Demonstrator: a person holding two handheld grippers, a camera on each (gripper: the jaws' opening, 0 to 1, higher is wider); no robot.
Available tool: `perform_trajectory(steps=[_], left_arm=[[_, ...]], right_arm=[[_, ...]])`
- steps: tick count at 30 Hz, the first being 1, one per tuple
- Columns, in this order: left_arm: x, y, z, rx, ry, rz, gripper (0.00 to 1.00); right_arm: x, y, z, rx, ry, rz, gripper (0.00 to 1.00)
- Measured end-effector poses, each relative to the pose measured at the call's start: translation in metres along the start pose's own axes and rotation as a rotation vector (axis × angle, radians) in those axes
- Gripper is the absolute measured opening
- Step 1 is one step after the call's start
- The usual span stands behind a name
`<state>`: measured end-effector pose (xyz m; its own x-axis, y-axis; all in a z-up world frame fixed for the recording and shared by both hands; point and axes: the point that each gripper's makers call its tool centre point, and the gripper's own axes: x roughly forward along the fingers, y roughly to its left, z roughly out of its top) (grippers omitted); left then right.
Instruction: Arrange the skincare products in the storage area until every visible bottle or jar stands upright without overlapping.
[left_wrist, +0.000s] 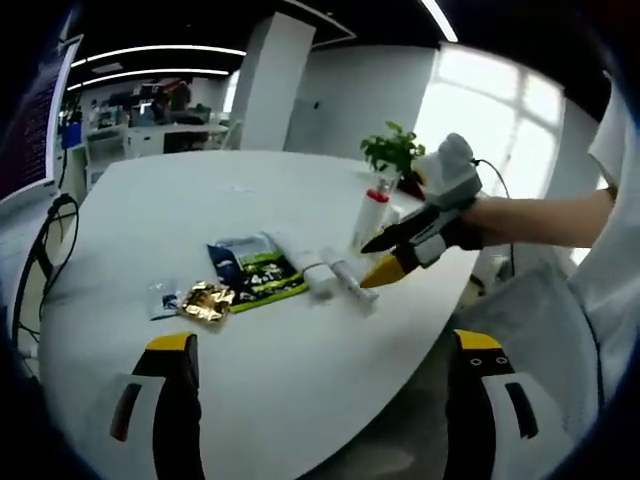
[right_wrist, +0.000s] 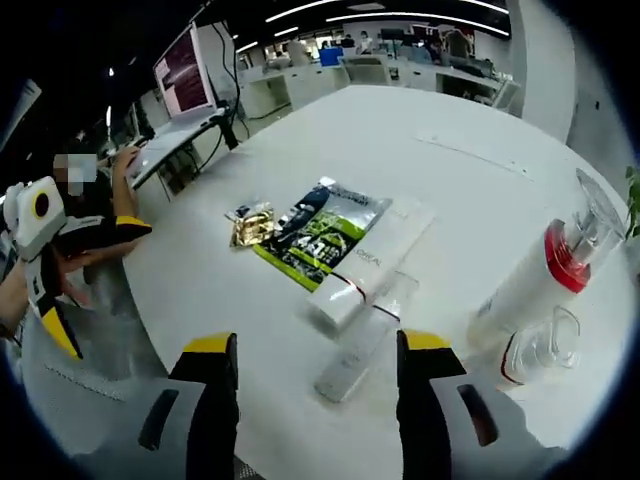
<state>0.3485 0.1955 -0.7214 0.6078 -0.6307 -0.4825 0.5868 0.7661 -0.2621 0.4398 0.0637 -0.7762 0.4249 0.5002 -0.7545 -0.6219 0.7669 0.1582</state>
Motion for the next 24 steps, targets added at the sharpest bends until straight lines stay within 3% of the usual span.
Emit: perform_trajectory(steps=[5,13,24], left_arm=[[0.000,0.002,-0.003,0.002,0.014,0.012,0.96],[0.001,-0.001,-0.006,0.018,0.036,0.006,0.96],[-0.002,0.005,-0.001,0.008,0.004,0.028,0.96]], right_arm=[[0.017,-0.009,0.018,0.005,0.013,-0.026,0.60],[0.041,-0.032,0.026,0.119,0.064,-0.126,0.53],[0.075,-0.064,0.033,0.097,0.139,-0.255,0.52]])
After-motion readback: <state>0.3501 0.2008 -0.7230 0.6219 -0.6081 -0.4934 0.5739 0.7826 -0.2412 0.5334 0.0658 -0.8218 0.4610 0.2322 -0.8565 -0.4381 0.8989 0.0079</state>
